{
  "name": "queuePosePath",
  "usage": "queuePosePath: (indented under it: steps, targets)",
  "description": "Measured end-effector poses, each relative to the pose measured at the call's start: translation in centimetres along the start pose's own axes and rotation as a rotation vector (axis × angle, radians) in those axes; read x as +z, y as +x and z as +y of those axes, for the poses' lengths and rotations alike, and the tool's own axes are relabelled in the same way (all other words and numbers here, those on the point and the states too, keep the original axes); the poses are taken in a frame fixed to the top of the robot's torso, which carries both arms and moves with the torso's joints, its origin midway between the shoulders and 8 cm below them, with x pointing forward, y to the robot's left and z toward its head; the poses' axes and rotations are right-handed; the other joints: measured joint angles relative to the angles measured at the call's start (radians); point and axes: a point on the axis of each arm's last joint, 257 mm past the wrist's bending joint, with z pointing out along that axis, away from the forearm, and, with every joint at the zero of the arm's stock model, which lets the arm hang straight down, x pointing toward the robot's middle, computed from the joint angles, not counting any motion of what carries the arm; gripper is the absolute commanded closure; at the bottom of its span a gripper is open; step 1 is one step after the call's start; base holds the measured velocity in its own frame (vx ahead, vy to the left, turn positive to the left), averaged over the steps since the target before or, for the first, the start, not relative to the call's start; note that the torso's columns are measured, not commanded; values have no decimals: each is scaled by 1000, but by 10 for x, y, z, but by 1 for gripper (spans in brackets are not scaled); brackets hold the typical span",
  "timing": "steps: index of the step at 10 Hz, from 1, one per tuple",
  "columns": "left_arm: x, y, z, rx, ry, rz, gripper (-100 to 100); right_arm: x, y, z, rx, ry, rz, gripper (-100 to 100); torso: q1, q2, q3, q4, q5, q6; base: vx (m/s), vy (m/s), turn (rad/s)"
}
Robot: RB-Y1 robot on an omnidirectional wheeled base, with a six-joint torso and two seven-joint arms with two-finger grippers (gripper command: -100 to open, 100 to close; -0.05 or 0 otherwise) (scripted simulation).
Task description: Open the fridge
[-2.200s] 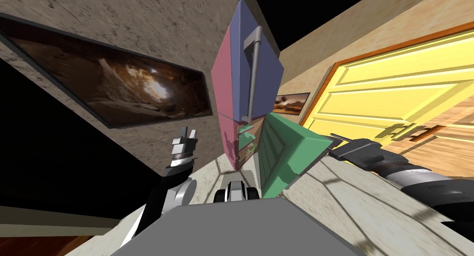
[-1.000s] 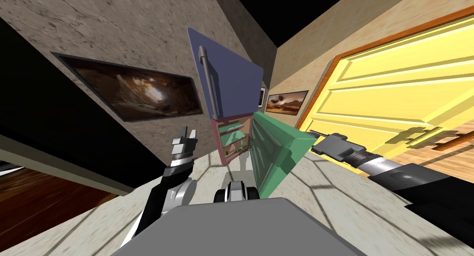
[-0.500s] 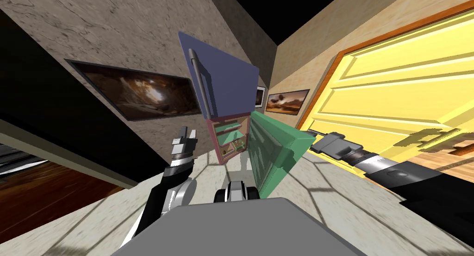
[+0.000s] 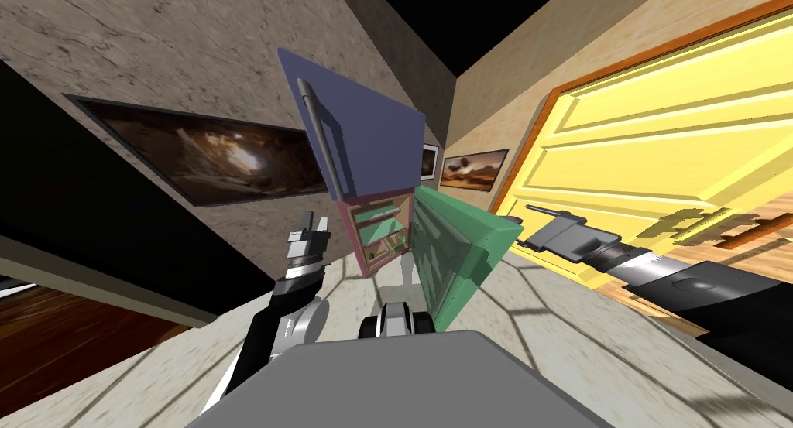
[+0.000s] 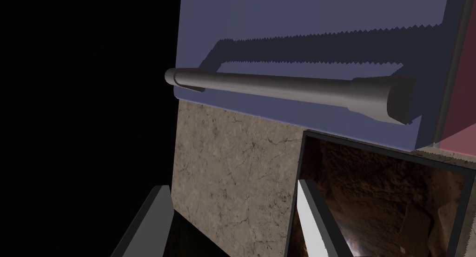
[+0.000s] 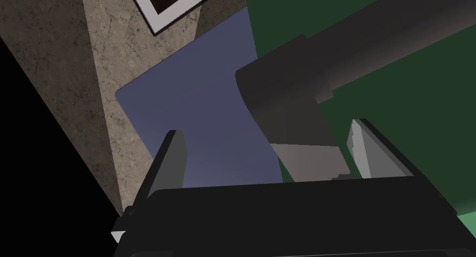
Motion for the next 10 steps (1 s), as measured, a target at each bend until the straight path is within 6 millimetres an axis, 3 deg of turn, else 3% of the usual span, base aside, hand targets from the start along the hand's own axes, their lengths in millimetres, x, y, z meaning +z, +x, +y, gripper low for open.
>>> queuePosePath:
  steps: [4, 5, 10]
  targets:
    - [0, 0, 0, 0, 0, 0, 0, 3, -15, -6, 14, -35, -22, -100, 10, 5, -2, 8, 12, 0, 15, -25, -44]
    - [0, 0, 0, 0, 0, 0, 0, 2, -13, -4, 17, -39, -17, 0, 10, 5, 1, 6, 9, 0, -2, -5, 6]
    - [0, 0, 0, 0, 0, 0, 0, -2, 3, -2, 19, -42, 21, 0, -1, 5, 4, 2, -1, 3, 0, 0, 0]
